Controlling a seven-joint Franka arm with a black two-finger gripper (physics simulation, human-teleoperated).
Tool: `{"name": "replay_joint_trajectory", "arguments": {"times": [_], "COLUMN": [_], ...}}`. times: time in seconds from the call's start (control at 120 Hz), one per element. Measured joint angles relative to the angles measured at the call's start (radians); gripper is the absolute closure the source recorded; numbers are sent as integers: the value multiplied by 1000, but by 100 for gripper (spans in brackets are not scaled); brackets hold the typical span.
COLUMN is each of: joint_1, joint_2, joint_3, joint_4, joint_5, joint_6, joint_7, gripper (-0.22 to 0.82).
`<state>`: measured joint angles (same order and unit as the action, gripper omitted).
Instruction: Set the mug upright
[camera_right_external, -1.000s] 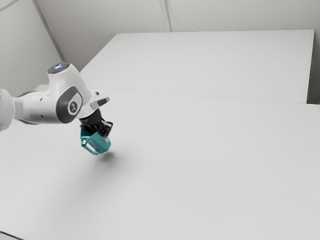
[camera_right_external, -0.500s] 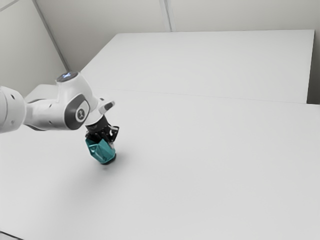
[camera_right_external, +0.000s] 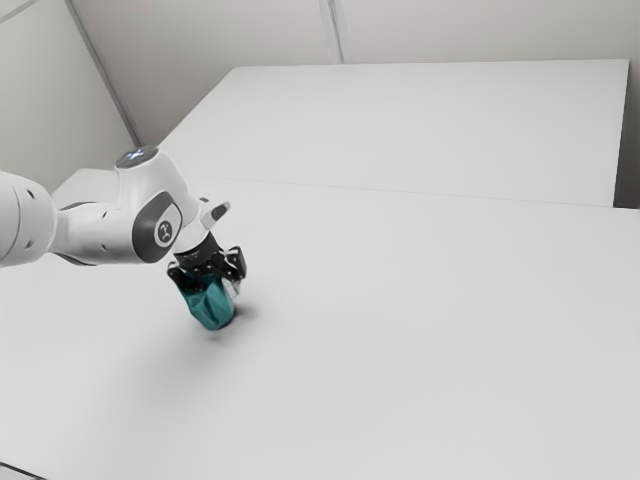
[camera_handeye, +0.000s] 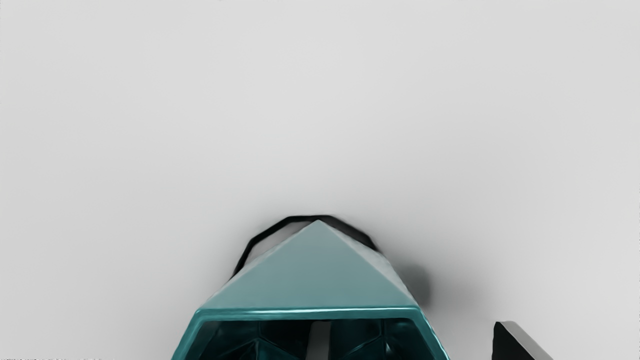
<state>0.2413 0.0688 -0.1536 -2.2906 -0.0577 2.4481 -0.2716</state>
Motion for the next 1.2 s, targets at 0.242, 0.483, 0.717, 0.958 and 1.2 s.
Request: {"name": "replay_joint_trajectory", "arguments": {"times": [0.242, 0.483, 0.717, 0.958, 1.2], "joint_1": [0, 2, -2, -23, -46], "joint_2": [-35, -98, -159, -165, -141], "joint_3": [0, 0, 0, 2, -1], "joint_4": [0, 3, 31, 164, 368], "joint_5": [-1, -1, 0, 39, 84], "joint_6": [-7, -42, -111, -238, -419], "joint_7": [-15, -21, -25, 3, 51], "gripper": [10, 3, 1, 0, 0]}}
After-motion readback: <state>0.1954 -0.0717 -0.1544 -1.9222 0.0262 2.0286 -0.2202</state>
